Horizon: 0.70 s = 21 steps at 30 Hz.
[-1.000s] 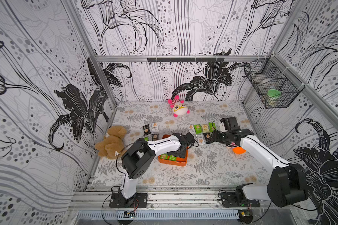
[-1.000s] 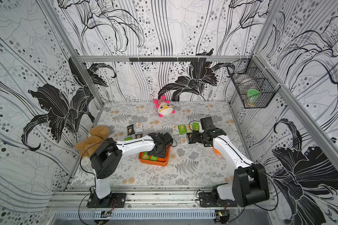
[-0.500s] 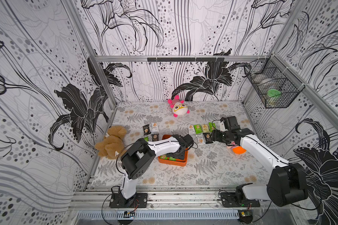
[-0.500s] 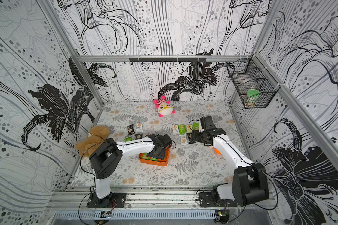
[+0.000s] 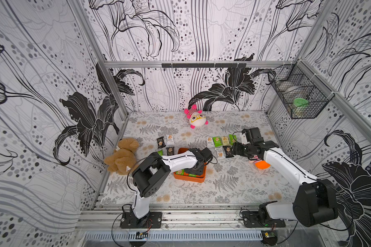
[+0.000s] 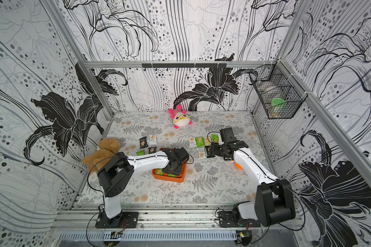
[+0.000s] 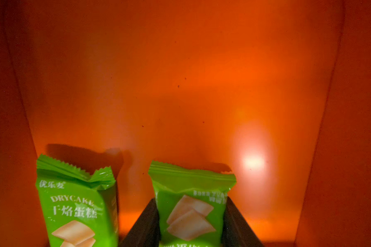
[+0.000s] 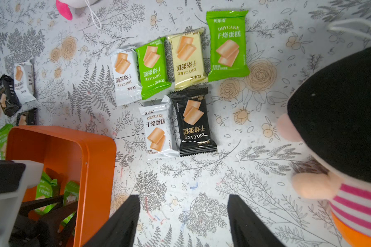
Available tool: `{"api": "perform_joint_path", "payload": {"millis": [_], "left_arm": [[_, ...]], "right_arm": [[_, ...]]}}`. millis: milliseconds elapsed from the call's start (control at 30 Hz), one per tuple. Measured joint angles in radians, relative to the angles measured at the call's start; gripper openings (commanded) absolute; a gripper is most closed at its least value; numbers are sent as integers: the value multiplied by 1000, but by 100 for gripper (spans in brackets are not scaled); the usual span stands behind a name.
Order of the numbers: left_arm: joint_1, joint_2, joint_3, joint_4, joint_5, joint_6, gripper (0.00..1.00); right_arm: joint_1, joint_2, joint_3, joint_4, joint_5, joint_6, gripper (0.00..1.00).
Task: Take the cookies out of the storage box
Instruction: Pick up the cookie from the storage box.
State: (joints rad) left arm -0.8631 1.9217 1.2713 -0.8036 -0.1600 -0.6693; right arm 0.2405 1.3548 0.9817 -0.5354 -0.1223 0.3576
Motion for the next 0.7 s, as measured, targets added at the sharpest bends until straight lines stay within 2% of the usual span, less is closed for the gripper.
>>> {"api": "perform_joint_path", "payload": {"millis": [367,700], "left_arm": [[1,-10,75,-48,-26,1,43],[24,-126,103,-93,-46,-8,43]], "right_arm": [[0,-4,0,0,0,0,71],[0,-8,1,-1,-2,0,71]]}}
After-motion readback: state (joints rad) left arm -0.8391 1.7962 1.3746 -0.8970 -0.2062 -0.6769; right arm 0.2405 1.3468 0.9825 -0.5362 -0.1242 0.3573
